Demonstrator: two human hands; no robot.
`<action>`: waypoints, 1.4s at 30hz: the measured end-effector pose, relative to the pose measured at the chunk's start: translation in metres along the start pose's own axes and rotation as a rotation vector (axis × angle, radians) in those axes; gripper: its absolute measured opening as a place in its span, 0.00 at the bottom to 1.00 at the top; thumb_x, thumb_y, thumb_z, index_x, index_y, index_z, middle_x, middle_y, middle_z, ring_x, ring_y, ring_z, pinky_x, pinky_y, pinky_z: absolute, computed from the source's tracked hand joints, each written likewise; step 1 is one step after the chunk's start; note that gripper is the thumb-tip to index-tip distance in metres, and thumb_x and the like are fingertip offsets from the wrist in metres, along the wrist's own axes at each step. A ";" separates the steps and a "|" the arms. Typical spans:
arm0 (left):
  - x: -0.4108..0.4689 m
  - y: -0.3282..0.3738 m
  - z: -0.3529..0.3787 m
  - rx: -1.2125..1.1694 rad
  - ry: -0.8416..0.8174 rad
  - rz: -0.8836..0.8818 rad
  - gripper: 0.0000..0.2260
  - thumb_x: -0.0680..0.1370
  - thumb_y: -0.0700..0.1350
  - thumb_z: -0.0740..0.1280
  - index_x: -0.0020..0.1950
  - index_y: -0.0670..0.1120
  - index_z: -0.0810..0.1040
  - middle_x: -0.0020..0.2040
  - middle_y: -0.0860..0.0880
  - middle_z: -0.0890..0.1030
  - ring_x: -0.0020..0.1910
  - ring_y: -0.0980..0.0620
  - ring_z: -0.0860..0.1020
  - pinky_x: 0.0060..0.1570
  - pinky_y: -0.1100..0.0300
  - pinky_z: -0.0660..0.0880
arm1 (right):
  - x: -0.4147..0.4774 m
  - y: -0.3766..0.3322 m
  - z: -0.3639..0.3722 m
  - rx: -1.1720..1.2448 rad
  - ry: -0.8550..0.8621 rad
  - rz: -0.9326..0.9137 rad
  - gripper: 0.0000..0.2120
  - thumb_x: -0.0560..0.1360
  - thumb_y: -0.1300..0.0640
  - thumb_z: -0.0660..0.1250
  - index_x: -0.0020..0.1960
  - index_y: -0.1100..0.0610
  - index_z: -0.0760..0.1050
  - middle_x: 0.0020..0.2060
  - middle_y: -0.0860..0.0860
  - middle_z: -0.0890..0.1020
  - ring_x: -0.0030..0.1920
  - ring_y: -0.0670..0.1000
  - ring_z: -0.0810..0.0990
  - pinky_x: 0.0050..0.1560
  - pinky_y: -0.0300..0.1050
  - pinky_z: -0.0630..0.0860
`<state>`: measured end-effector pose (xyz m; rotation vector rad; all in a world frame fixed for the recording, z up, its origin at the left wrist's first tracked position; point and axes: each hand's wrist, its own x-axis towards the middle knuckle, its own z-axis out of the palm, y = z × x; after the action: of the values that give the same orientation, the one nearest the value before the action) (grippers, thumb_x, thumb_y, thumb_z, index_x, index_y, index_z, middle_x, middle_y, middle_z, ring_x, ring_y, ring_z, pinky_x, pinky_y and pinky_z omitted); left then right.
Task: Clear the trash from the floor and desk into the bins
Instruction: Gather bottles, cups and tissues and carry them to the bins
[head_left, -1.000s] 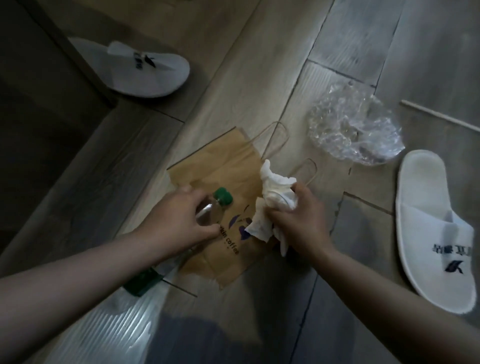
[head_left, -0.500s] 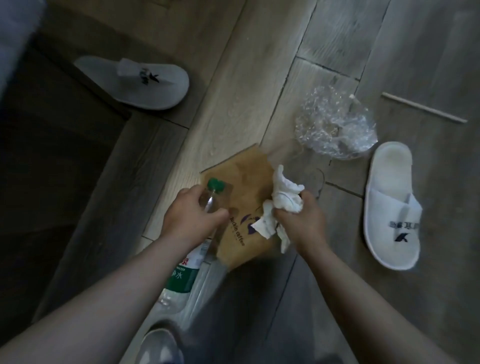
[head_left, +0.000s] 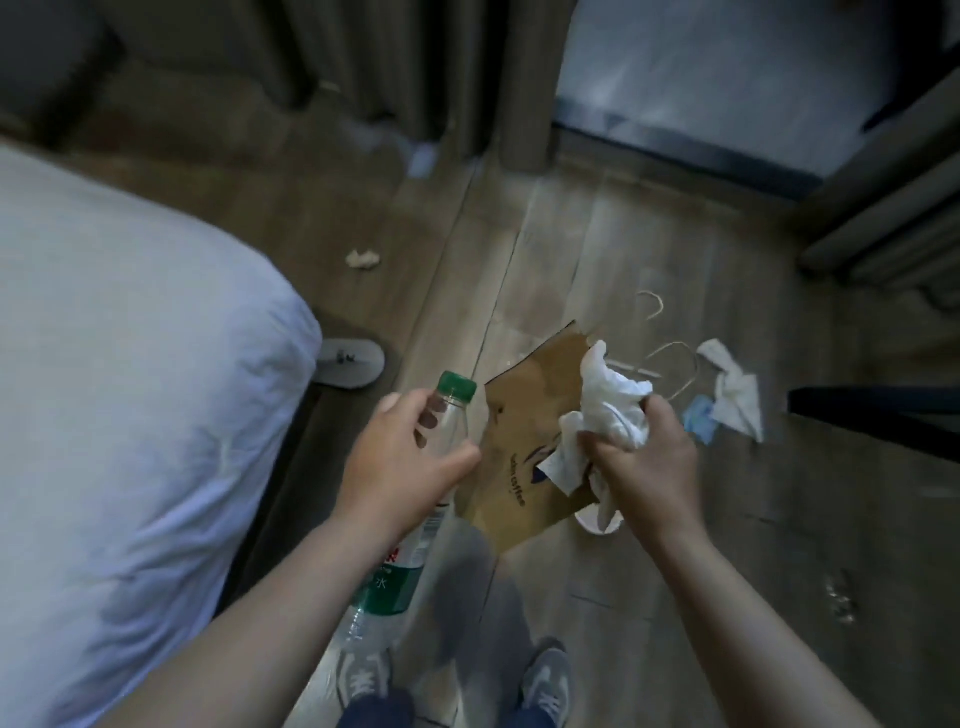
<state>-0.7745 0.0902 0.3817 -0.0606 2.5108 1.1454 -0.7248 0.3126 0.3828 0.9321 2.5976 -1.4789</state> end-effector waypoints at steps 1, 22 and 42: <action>-0.008 0.026 -0.017 -0.002 0.000 0.037 0.21 0.61 0.62 0.65 0.51 0.59 0.72 0.45 0.60 0.72 0.41 0.62 0.74 0.36 0.67 0.68 | -0.006 -0.028 -0.022 0.011 0.015 -0.026 0.13 0.67 0.57 0.74 0.46 0.46 0.73 0.39 0.43 0.80 0.38 0.41 0.79 0.33 0.36 0.74; -0.265 0.484 -0.165 -0.303 0.159 0.641 0.15 0.67 0.56 0.71 0.53 0.57 0.76 0.51 0.55 0.78 0.44 0.60 0.78 0.36 0.71 0.71 | -0.224 -0.310 -0.446 0.247 0.631 -0.532 0.17 0.67 0.54 0.76 0.49 0.43 0.72 0.43 0.35 0.81 0.43 0.34 0.80 0.35 0.26 0.73; -0.396 0.556 -0.130 -0.404 -0.517 1.153 0.17 0.64 0.53 0.75 0.50 0.62 0.76 0.46 0.62 0.80 0.43 0.64 0.79 0.37 0.71 0.77 | -0.455 -0.286 -0.485 0.197 1.257 -0.256 0.16 0.68 0.51 0.74 0.52 0.39 0.75 0.44 0.38 0.83 0.44 0.38 0.82 0.39 0.38 0.76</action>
<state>-0.5562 0.3194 1.0005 1.5098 1.7132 1.7183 -0.3609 0.3643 1.0063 2.1862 3.4536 -1.4662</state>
